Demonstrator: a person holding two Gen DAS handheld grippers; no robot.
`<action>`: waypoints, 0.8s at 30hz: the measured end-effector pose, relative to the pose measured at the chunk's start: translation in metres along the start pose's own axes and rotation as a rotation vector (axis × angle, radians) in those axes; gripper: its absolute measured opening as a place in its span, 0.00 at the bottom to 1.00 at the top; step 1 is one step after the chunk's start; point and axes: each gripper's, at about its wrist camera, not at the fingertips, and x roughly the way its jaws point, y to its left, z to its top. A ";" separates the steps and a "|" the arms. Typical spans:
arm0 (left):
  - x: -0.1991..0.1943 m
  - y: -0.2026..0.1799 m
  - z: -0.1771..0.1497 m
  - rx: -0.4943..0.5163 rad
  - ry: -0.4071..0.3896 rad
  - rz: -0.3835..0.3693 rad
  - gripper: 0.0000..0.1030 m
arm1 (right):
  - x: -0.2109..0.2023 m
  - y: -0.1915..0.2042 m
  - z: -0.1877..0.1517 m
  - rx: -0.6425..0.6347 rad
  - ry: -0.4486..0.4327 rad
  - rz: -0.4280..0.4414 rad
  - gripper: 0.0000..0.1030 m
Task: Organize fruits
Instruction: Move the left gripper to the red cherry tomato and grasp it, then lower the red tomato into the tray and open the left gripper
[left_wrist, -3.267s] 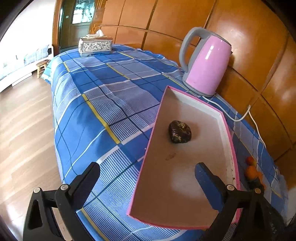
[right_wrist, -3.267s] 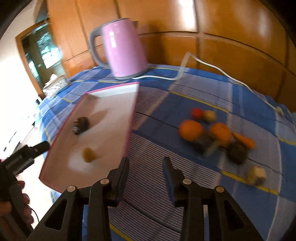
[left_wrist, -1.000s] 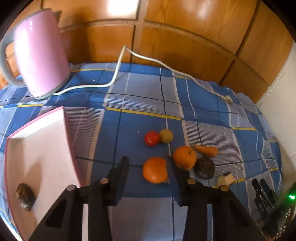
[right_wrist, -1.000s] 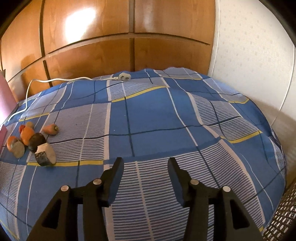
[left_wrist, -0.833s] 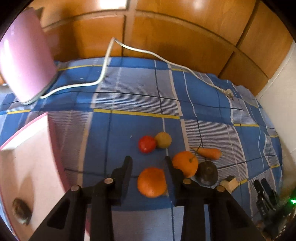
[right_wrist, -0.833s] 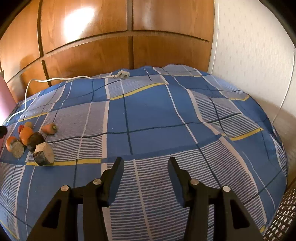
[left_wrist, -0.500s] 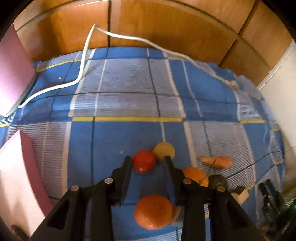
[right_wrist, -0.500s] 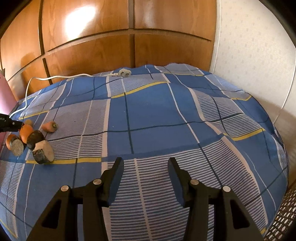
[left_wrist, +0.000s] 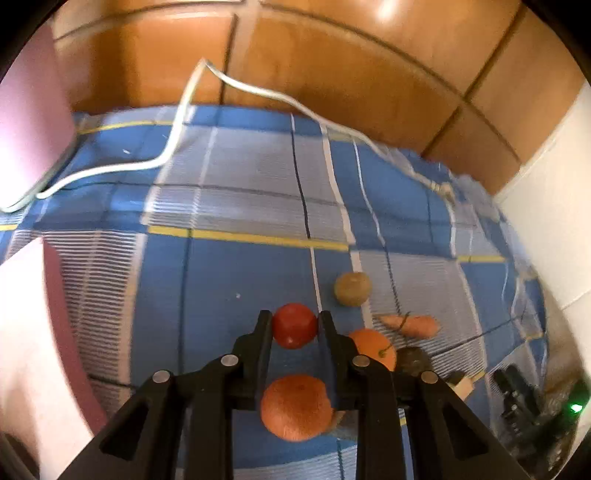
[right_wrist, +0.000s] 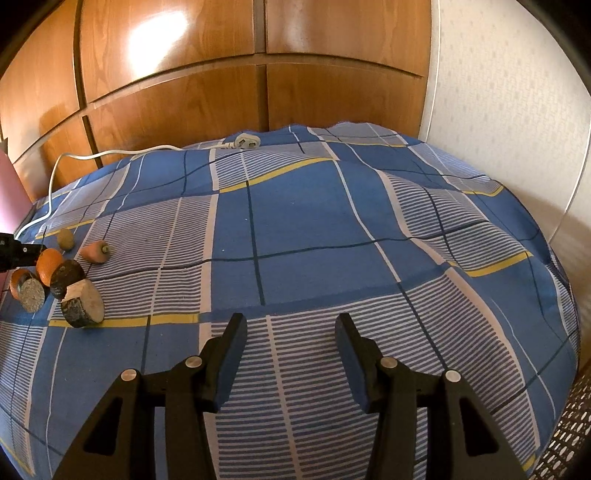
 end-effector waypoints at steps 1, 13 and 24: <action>-0.008 0.002 -0.001 -0.011 -0.017 -0.005 0.24 | 0.000 0.000 0.000 0.001 0.000 0.000 0.49; -0.110 0.079 -0.050 -0.267 -0.202 0.193 0.24 | 0.002 0.000 -0.001 -0.002 -0.008 -0.014 0.54; -0.147 0.127 -0.114 -0.379 -0.279 0.424 0.24 | 0.002 0.003 -0.002 -0.016 -0.016 -0.033 0.55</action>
